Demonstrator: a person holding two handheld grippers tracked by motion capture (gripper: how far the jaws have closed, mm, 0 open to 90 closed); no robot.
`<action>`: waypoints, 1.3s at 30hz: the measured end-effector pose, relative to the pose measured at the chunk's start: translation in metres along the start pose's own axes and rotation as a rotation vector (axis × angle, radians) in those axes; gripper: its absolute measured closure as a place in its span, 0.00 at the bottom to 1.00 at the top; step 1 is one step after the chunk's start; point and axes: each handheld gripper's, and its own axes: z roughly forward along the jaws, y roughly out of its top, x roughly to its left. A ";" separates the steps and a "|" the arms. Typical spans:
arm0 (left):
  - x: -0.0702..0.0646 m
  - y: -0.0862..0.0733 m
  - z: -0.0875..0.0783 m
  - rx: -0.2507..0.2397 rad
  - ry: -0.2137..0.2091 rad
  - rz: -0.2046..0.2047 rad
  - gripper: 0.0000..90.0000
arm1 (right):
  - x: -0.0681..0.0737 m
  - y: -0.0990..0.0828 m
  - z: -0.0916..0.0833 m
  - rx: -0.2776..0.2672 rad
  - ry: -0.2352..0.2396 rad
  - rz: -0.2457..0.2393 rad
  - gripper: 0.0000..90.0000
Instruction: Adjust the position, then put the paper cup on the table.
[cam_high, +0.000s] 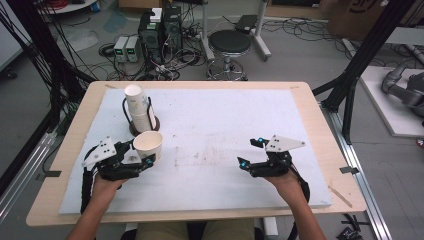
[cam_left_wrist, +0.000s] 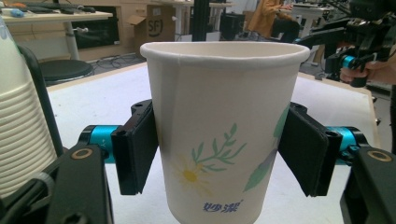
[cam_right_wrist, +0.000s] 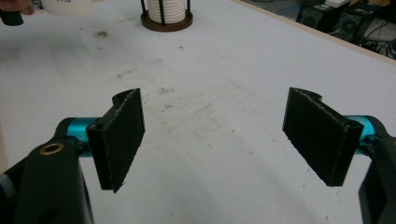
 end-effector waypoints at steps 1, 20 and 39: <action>0.001 0.000 0.001 -0.006 -0.001 -0.002 0.35 | 0.000 0.000 -0.001 -0.005 -0.001 0.007 0.24; 0.021 0.001 0.068 0.029 0.017 -0.028 0.35 | -0.007 -0.007 -0.016 -0.030 -0.033 0.044 0.24; 0.020 -0.014 0.109 0.242 0.070 -0.039 0.36 | -0.012 -0.011 -0.024 -0.040 -0.038 0.063 0.24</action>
